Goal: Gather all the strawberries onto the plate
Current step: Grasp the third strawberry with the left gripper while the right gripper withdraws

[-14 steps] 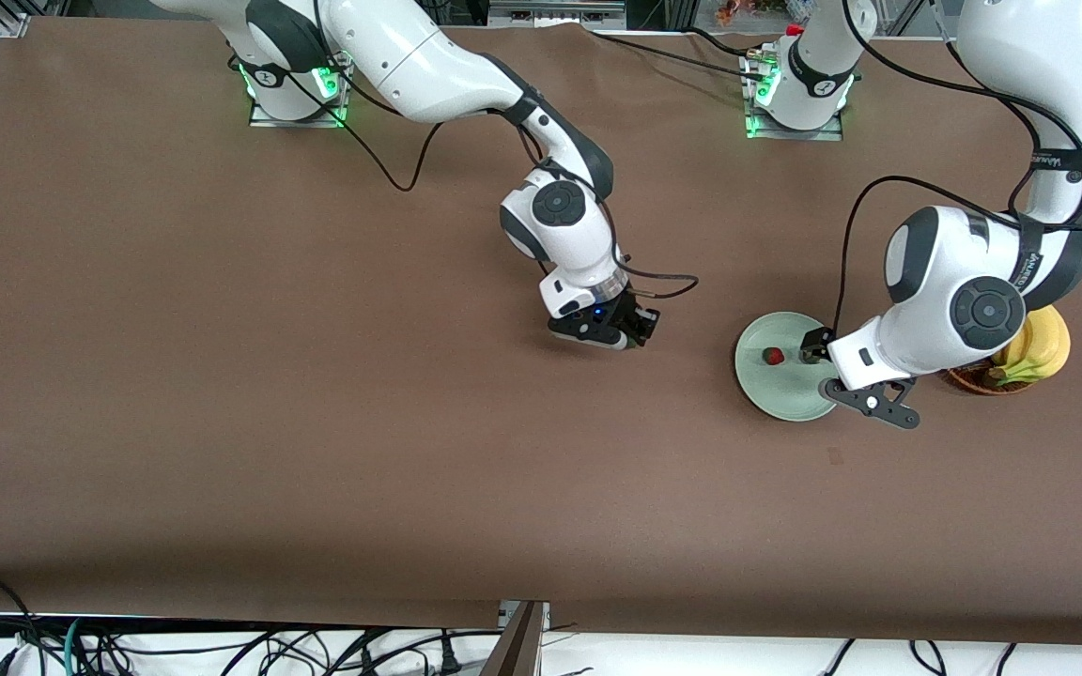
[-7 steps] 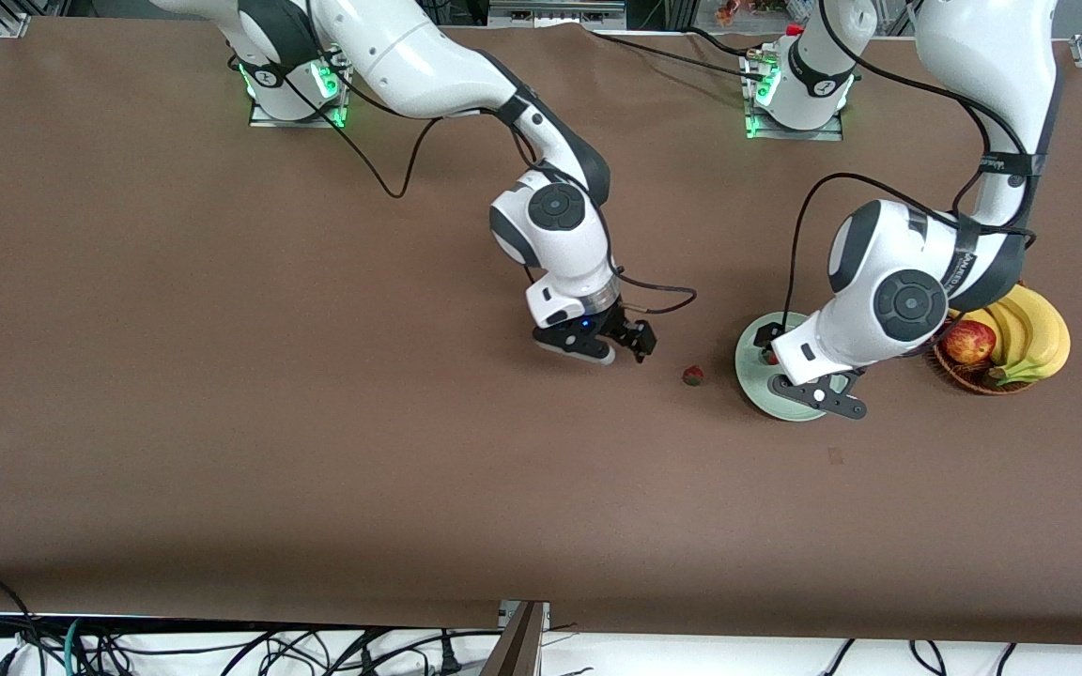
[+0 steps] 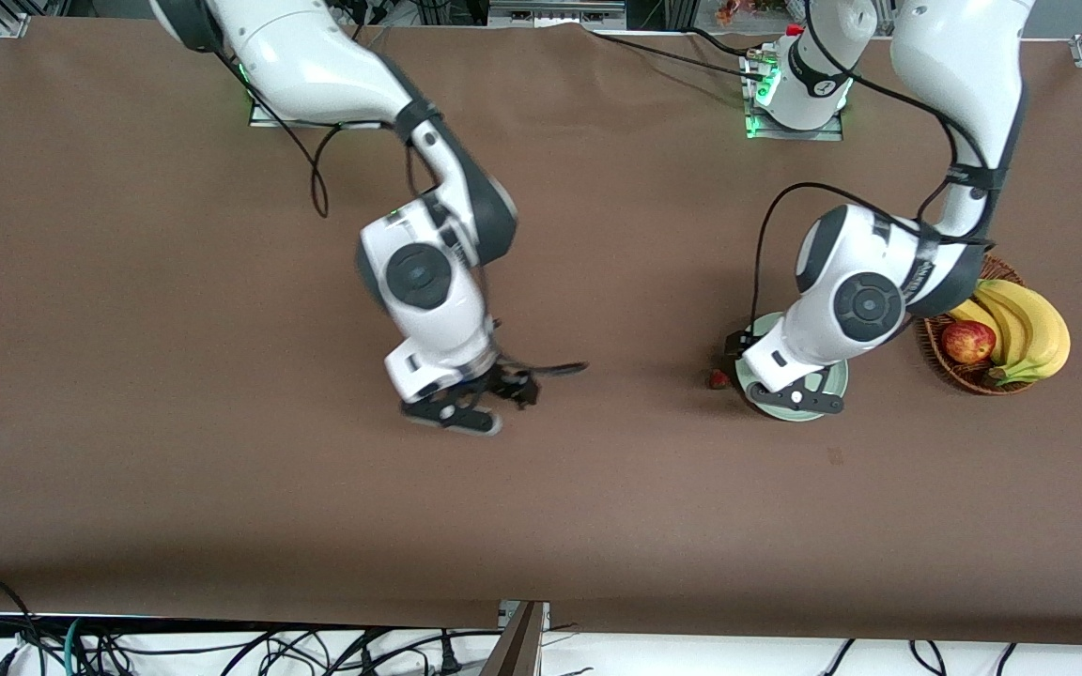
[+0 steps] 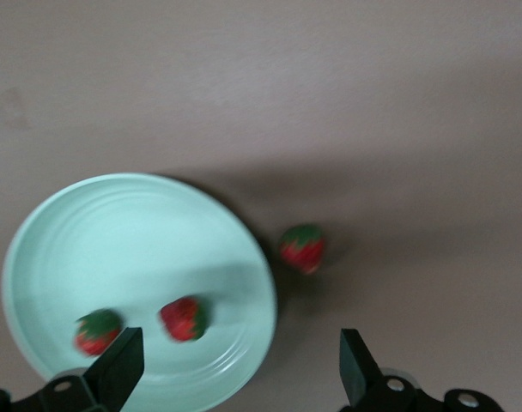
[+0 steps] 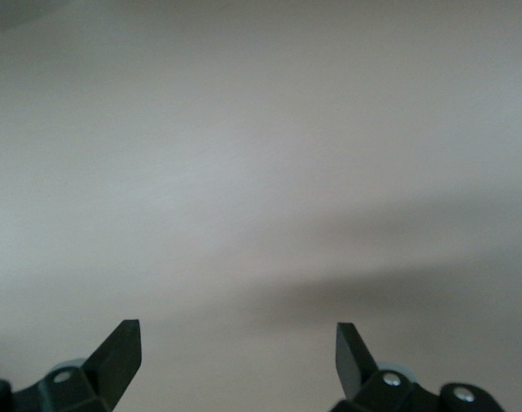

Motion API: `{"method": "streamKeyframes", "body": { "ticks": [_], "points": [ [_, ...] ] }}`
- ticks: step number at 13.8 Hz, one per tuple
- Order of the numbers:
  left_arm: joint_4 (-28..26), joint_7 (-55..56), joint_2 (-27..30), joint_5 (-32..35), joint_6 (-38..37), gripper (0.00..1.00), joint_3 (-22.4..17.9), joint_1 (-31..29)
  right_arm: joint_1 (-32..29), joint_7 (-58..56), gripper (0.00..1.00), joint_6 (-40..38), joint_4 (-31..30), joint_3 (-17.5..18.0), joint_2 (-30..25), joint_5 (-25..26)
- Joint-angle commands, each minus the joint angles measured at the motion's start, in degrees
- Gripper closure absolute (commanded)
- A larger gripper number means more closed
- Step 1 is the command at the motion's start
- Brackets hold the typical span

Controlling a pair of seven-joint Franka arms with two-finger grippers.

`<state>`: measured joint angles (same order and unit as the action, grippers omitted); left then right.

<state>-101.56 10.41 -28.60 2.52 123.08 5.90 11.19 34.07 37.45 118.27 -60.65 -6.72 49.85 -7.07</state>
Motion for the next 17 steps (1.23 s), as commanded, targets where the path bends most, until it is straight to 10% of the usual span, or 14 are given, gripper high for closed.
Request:
{"method": "streamKeyframes", "body": {
  "ticks": [1,8,17],
  "points": [
    [0.5,1.0,-1.9,-0.5,4.4,0.0,-0.2,0.8,-4.7,-12.0,0.0,-5.6,-1.1,0.9,-2.6,-0.8],
    [-0.6,1.0,-6.6,3.3,9.7,0.0,-0.3,4.6,-15.8,-35.4,0.0,-21.7,-1.2,-2.7,-8.4,-0.3],
    [0.4,-38.4,-6.7,4.1,9.5,0.0,-1.3,1.4,-24.4,-38.3,0.0,-32.1,-10.8,-1.8,-27.6,2.8]
  ]
}}
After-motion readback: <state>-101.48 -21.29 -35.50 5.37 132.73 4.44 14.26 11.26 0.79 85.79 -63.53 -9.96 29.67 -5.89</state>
